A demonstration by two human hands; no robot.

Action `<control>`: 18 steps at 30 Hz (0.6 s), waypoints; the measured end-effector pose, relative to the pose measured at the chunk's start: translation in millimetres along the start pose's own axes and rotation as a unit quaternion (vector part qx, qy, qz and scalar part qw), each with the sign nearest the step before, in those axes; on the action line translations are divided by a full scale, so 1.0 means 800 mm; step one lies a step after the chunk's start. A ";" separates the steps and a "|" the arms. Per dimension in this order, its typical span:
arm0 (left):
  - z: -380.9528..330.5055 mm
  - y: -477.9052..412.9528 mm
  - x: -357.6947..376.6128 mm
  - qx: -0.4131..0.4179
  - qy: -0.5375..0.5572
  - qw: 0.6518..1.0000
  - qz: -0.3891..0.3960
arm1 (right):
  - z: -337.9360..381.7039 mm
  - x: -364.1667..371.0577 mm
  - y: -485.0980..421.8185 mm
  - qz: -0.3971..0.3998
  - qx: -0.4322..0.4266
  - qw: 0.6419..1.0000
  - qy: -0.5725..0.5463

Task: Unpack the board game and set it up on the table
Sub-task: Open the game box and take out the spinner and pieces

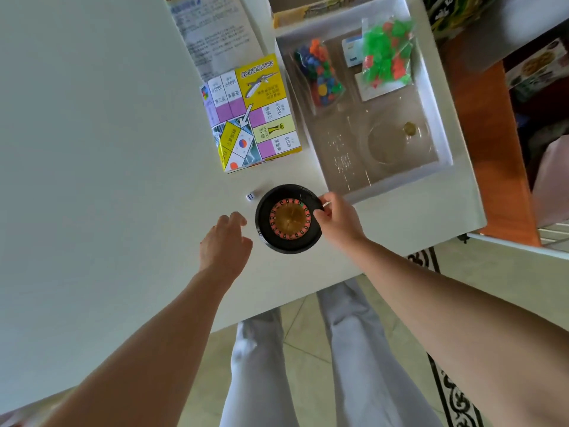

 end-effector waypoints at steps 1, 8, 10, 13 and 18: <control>0.002 -0.001 0.003 0.008 0.012 1.000 0.008 | -0.001 0.004 -0.001 -0.008 0.008 1.000 0.009; -0.002 -0.010 0.016 0.035 0.072 0.996 0.036 | 0.009 0.027 -0.005 -0.043 0.026 0.999 0.009; -0.002 -0.012 0.013 0.037 0.071 0.996 0.031 | 0.012 0.029 -0.006 -0.050 0.036 0.998 0.007; -0.004 -0.015 0.009 0.042 0.061 0.997 0.032 | 0.017 0.029 -0.003 -0.042 0.040 0.998 0.018; -0.009 -0.019 0.001 0.028 0.034 0.998 0.053 | 0.035 0.021 0.006 -0.008 -0.003 0.992 0.123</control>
Point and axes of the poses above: each hand's wrist, its own y-axis away from the middle knuckle, its own x-axis out of the palm, z = x × y, the point moved 5 cm from there along -y, towards the middle knuckle, and after that the axes turned 13 degrees about x, right-handed, at the moved point
